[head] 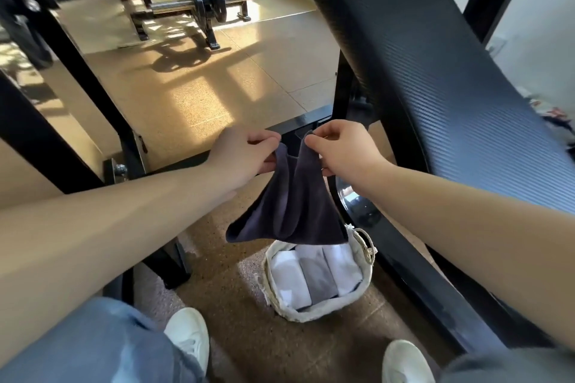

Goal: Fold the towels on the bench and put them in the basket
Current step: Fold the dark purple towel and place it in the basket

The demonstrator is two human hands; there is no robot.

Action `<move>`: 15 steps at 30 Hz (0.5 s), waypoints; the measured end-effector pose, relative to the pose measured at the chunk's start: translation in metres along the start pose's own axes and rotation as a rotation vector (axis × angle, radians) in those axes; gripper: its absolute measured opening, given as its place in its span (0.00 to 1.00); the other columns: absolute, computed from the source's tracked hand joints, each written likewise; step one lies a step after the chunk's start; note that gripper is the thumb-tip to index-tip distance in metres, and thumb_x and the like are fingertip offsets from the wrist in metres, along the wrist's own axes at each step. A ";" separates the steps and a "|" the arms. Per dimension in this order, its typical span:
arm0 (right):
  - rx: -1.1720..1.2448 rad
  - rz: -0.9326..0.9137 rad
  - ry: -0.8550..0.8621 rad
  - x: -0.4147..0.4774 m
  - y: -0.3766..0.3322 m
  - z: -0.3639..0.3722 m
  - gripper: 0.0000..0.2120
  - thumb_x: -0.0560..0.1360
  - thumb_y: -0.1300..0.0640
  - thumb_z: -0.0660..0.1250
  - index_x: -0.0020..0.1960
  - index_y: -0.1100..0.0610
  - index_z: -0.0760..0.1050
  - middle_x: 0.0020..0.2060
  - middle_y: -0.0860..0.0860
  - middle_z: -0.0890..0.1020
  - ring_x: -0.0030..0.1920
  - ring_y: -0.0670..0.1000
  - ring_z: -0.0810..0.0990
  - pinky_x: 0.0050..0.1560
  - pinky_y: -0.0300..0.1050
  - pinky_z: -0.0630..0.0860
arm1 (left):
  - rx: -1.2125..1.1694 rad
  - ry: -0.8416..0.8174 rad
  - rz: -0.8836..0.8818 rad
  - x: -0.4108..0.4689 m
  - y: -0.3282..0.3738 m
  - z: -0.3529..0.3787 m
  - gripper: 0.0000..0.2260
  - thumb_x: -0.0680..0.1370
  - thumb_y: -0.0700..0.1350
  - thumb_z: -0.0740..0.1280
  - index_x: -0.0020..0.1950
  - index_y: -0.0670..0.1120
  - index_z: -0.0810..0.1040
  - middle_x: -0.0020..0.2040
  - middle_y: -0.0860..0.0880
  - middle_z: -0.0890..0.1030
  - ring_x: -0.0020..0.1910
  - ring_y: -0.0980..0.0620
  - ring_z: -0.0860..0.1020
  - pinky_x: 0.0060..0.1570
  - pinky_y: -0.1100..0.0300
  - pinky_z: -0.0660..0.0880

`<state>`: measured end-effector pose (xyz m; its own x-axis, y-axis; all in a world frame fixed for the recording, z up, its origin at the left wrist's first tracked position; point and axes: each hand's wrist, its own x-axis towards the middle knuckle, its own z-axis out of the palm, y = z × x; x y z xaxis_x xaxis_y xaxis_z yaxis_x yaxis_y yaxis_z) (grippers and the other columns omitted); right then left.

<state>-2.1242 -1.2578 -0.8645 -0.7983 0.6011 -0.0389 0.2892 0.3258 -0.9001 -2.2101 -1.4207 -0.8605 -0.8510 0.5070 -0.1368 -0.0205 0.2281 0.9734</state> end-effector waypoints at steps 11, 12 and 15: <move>-0.158 -0.135 -0.051 -0.042 -0.018 -0.001 0.05 0.74 0.50 0.75 0.41 0.47 0.82 0.34 0.42 0.83 0.35 0.39 0.79 0.39 0.38 0.75 | -0.170 -0.031 -0.084 -0.031 0.011 0.016 0.05 0.80 0.36 0.69 0.48 0.45 0.82 0.45 0.42 0.86 0.44 0.47 0.86 0.48 0.54 0.83; -0.176 -0.137 -0.046 -0.044 -0.020 -0.003 0.05 0.74 0.50 0.75 0.40 0.47 0.82 0.35 0.42 0.83 0.36 0.39 0.79 0.39 0.36 0.73 | -0.186 -0.029 -0.092 -0.032 0.012 0.016 0.04 0.79 0.36 0.69 0.49 0.44 0.82 0.45 0.42 0.85 0.43 0.48 0.86 0.48 0.54 0.83; -0.216 -0.146 -0.022 -0.048 -0.025 -0.006 0.05 0.75 0.50 0.74 0.41 0.46 0.81 0.37 0.41 0.83 0.40 0.39 0.80 0.40 0.35 0.74 | -0.220 -0.027 -0.097 -0.034 0.014 0.016 0.04 0.79 0.35 0.69 0.49 0.43 0.81 0.44 0.43 0.85 0.40 0.50 0.86 0.47 0.54 0.83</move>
<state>-2.0902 -1.2902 -0.8379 -0.8504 0.5210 0.0736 0.2740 0.5580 -0.7833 -2.1727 -1.4215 -0.8451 -0.8254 0.5142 -0.2331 -0.2174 0.0916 0.9718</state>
